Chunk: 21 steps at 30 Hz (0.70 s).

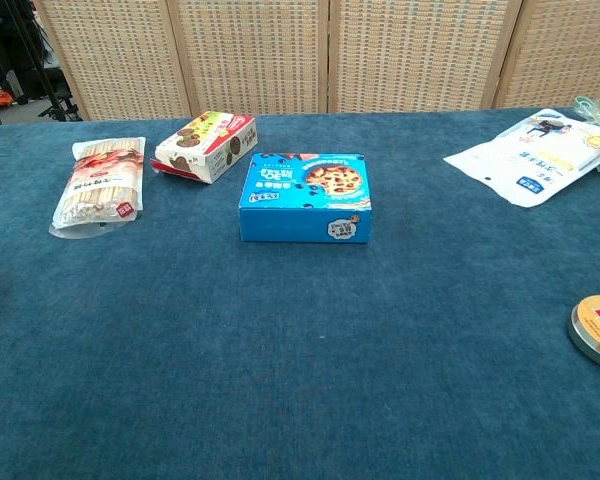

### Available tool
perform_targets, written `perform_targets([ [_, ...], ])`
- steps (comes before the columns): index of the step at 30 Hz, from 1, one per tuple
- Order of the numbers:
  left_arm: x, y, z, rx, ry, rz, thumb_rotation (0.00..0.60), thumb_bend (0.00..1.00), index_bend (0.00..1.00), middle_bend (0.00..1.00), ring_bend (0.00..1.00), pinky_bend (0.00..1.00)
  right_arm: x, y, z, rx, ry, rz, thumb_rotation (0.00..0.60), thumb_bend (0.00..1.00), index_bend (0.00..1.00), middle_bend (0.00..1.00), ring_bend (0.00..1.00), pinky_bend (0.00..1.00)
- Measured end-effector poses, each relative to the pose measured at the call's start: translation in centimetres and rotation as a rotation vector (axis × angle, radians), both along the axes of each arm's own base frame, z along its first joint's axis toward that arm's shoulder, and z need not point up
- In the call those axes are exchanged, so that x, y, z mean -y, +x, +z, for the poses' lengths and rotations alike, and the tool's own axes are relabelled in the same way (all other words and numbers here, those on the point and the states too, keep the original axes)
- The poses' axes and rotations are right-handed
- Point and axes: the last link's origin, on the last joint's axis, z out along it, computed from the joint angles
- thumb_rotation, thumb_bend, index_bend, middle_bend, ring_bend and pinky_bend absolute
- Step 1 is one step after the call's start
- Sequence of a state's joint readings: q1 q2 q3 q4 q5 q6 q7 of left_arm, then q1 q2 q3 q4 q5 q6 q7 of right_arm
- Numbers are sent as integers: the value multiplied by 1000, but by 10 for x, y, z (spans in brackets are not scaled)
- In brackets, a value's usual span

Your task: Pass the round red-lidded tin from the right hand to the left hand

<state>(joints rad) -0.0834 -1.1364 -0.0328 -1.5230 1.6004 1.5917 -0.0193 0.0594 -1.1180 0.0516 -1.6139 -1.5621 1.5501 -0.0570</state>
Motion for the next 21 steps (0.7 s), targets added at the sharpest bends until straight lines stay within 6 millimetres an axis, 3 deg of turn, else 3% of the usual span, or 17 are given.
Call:
perform_targets([
  [12, -1, 0, 1, 9, -2, 11, 600, 12, 0, 0, 0, 0, -1, -1, -8, 23, 80, -12, 600, 0, 0, 0, 0, 0],
  [21, -5, 0, 0, 8, -9, 27, 600, 14, 0, 0, 0, 0, 8, 2, -40, 108, 424, 2, 600, 0, 13, 0, 0, 0],
])
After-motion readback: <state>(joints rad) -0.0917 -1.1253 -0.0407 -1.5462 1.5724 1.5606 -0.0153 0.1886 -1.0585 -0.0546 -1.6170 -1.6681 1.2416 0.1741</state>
